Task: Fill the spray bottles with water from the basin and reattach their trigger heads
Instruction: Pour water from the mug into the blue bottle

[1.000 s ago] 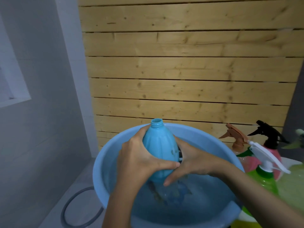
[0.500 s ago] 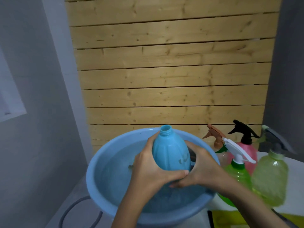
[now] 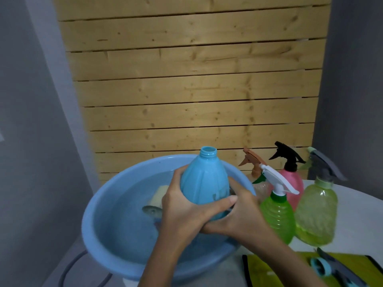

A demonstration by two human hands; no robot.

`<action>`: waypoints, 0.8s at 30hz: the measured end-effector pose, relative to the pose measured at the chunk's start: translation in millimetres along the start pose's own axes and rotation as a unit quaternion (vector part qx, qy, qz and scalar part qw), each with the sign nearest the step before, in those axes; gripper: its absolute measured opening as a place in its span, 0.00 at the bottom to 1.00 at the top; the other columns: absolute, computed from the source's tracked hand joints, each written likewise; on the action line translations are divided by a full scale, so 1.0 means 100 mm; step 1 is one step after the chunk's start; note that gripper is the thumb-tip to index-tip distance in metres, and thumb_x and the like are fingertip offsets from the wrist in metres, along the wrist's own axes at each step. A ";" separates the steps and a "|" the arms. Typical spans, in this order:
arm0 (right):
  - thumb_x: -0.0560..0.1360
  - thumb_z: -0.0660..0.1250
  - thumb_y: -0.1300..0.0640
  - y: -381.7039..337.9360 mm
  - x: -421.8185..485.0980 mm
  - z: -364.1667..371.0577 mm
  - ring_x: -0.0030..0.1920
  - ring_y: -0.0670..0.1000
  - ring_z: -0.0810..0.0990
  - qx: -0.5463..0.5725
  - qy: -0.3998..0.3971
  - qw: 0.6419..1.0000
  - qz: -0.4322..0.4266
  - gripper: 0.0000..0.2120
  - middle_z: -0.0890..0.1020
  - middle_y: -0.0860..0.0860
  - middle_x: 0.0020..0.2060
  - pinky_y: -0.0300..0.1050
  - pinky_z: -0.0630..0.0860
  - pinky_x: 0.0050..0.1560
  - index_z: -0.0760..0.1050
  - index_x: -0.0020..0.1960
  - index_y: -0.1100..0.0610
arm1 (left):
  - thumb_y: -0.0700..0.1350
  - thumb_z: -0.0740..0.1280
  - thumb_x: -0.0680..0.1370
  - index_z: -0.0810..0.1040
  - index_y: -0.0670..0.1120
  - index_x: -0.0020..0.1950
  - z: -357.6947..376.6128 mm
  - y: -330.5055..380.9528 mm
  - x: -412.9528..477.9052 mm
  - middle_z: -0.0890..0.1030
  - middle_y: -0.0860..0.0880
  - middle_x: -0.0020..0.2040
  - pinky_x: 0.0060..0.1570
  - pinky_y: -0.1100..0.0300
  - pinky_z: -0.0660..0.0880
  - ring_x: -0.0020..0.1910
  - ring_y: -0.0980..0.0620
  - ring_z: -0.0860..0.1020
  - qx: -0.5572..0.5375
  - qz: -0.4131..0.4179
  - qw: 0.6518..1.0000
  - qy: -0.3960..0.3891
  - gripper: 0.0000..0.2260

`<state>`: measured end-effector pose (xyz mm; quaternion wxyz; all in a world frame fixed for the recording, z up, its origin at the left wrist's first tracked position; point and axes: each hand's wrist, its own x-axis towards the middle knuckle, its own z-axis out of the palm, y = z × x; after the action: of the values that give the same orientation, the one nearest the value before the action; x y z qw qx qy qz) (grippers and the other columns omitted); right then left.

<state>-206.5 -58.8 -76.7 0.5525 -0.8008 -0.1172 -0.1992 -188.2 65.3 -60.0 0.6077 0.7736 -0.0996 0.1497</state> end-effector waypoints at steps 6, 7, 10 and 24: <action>0.51 0.78 0.43 0.04 0.00 -0.01 0.51 0.38 0.80 -0.043 -0.033 0.999 0.001 0.39 0.82 0.38 0.49 0.35 0.76 0.49 0.72 0.61 0.47 | 0.51 0.82 0.54 0.74 0.57 0.53 0.03 -0.07 -0.02 0.80 0.58 0.44 0.40 0.67 0.74 0.45 0.62 0.78 0.025 0.003 0.999 0.034 0.31; 0.51 0.78 0.42 0.04 0.01 -0.01 0.52 0.38 0.80 -0.052 -0.038 0.998 0.002 0.40 0.81 0.38 0.50 0.35 0.76 0.49 0.71 0.61 0.46 | 0.51 0.82 0.54 0.74 0.57 0.53 0.03 -0.07 -0.02 0.80 0.58 0.44 0.40 0.67 0.74 0.45 0.62 0.77 0.026 0.005 0.999 0.039 0.31; 0.53 0.79 0.42 0.04 0.00 -0.01 0.54 0.40 0.79 -0.061 -0.052 0.997 0.002 0.40 0.80 0.38 0.52 0.40 0.77 0.53 0.69 0.62 0.44 | 0.51 0.82 0.53 0.74 0.58 0.54 0.02 -0.07 -0.04 0.79 0.59 0.44 0.42 0.65 0.75 0.46 0.63 0.77 0.020 0.014 0.998 0.051 0.32; 0.48 0.78 0.34 0.08 -0.09 -0.14 0.54 0.37 0.71 -0.208 -0.042 0.977 -0.032 0.54 0.74 0.34 0.57 0.48 0.73 0.58 0.60 0.71 0.37 | 0.54 0.81 0.53 0.71 0.59 0.54 -0.01 -0.03 -0.10 0.77 0.63 0.46 0.40 0.74 0.69 0.48 0.67 0.75 0.028 0.052 0.997 0.052 0.33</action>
<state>-213.9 -74.5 -83.3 0.3619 -0.9016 -0.1217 -0.2034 -196.6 66.6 -66.4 0.5811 0.7754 -0.1039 0.2242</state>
